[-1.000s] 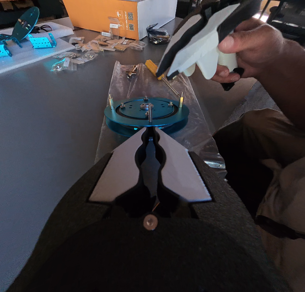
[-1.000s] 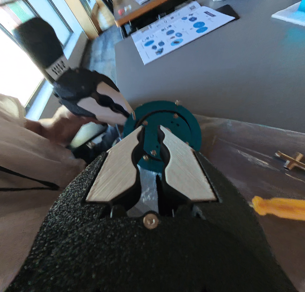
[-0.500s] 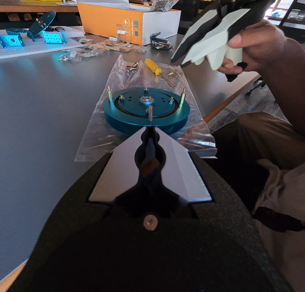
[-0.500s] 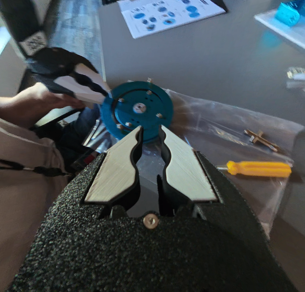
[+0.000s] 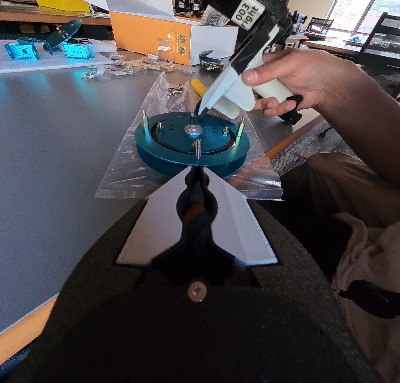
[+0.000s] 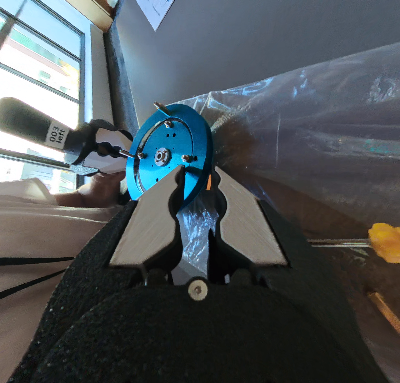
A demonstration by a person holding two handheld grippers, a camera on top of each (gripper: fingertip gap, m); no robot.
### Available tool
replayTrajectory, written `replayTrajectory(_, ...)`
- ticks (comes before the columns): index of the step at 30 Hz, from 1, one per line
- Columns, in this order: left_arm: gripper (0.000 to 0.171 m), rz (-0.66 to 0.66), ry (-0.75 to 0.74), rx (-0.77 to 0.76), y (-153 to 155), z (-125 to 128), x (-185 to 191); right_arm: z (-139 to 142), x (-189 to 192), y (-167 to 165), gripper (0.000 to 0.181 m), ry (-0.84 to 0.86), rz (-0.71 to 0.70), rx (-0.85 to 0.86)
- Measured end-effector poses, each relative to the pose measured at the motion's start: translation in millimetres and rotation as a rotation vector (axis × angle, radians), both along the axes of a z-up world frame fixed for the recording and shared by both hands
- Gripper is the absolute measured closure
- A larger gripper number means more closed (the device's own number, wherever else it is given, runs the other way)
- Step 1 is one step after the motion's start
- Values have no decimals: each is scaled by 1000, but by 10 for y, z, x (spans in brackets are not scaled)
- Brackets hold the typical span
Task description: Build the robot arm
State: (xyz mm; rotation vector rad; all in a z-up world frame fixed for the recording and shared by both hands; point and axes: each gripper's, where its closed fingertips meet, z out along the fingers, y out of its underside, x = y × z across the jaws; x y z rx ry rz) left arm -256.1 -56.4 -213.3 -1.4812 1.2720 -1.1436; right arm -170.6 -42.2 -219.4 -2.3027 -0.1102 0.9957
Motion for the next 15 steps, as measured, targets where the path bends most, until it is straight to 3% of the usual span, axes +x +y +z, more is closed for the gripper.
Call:
replayTrajectory(6,170,39,-27,5,87,41,-52,73,-26,105,166,41,83,-53)
replayTrajectory(12,169,71,-187,4,105,156,-193,437,-170,149,181,193,233,-105)
replayTrajectory(15,169,64,-194,-12,96,77,-205,382,-193,176,181,134,264,-143)
